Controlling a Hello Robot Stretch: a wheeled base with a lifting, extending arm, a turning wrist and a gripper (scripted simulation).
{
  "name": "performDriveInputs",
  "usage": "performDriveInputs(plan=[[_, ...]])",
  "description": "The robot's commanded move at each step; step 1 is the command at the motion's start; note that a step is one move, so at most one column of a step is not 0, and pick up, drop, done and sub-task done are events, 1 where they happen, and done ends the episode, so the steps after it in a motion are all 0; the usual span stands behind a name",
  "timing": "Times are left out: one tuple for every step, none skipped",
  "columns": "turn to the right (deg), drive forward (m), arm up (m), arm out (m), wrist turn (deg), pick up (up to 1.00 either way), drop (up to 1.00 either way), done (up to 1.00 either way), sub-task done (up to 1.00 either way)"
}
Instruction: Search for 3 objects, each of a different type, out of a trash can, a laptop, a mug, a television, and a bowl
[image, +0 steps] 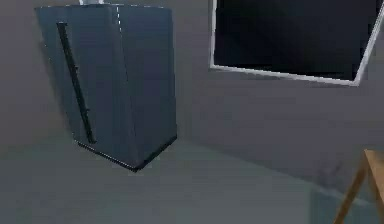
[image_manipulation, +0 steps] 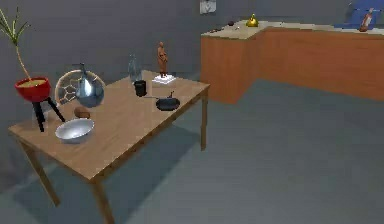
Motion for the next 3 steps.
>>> performDriveInputs(plan=[[30.0,0.00,0.00,0.00,0.0,0.00,0.00,0.00,0.00],[0.0,0.15,0.00,0.00,0.0,0.00,0.00,0.00,0.00],[33.0,0.00,0.00,0.00,0.0,0.00,0.00,0.00,0.00]])
